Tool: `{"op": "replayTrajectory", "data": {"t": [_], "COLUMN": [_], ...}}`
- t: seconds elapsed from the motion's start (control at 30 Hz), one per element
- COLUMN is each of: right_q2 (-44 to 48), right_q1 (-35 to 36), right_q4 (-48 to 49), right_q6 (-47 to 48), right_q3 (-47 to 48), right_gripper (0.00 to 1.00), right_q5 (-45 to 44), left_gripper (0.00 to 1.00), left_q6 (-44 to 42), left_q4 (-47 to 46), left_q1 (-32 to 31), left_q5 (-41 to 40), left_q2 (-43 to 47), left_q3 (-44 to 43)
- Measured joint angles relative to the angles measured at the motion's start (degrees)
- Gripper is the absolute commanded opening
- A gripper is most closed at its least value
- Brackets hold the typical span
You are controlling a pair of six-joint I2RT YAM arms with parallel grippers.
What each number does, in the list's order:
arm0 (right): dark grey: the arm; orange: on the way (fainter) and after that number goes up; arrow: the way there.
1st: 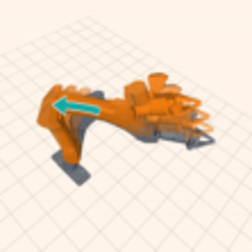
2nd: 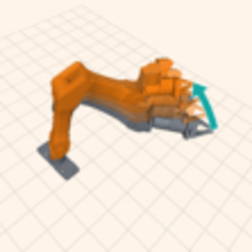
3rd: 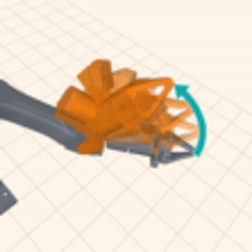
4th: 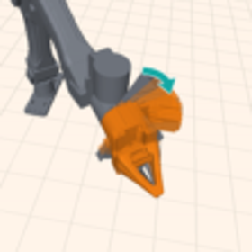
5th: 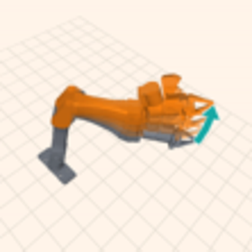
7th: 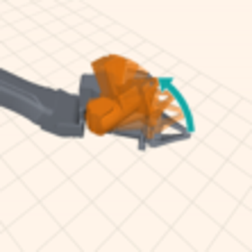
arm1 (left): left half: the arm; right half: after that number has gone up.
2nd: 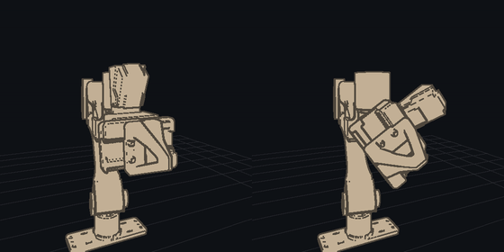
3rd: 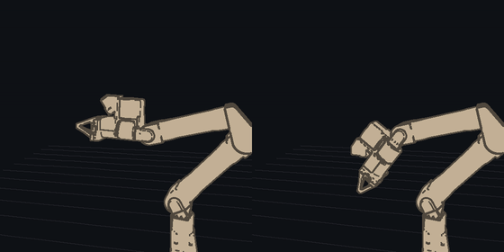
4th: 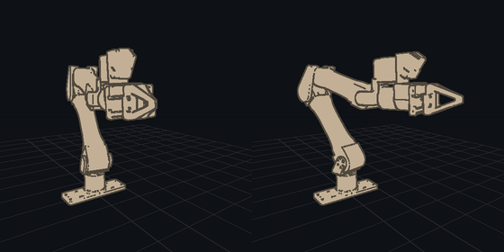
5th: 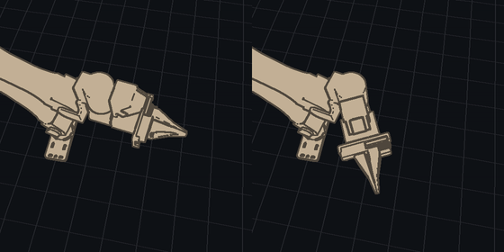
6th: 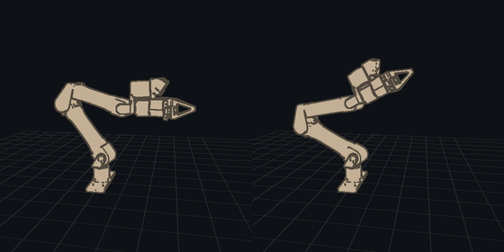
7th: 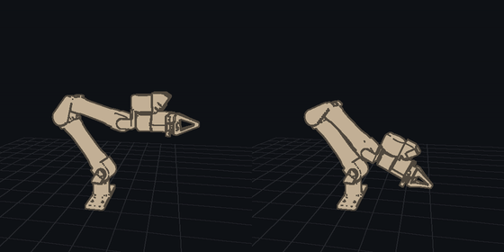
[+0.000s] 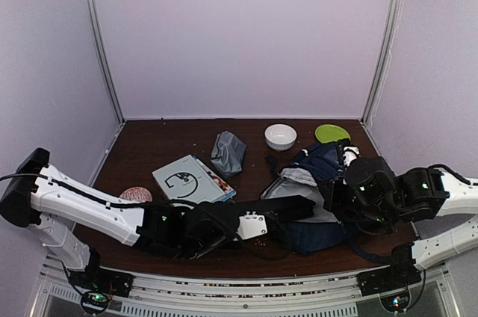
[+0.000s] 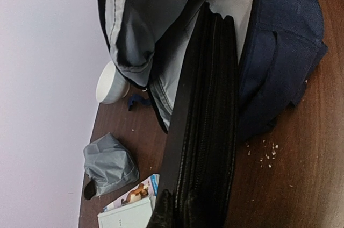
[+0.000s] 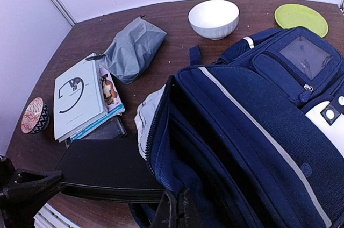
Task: Pack the student bag
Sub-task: Place the personal item in the student bag.
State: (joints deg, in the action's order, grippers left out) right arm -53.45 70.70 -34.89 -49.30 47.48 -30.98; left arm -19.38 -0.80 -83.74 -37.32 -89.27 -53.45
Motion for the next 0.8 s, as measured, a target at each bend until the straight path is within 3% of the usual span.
{"op": "replayTrajectory", "data": {"t": [0.13, 0.23, 0.5, 0.67, 0.8], "right_q2": [0.61, 0.92, 1.05, 1.31, 1.92], "right_q1": [0.31, 0.33, 0.33, 0.33, 0.33], "right_q4": [0.92, 1.16, 1.33, 1.84, 2.6], "right_q6": [-0.44, -0.42, 0.11, 0.72, 1.16], "right_q3": [-2.12, -2.34, -2.34, -2.56, -3.1], "right_gripper": [0.0, 0.0, 0.0, 0.0, 0.0], "right_q5": [0.92, 1.14, 0.94, 0.7, 0.68], "left_gripper": [0.64, 0.81, 0.98, 0.98, 0.98], "left_q6": [3.41, 7.21, 17.75, 25.97, 38.18], "left_q4": [-0.42, -0.04, 6.08, 10.67, 15.78], "left_q1": [0.0, 0.0, 0.0, 0.0, 2.8], "left_q5": [1.2, 1.73, 1.81, 2.21, 6.08], "left_q2": [-2.93, -2.64, 2.4, 9.64, 14.95], "left_q3": [-0.76, -1.27, -1.84, -1.84, -2.99]}}
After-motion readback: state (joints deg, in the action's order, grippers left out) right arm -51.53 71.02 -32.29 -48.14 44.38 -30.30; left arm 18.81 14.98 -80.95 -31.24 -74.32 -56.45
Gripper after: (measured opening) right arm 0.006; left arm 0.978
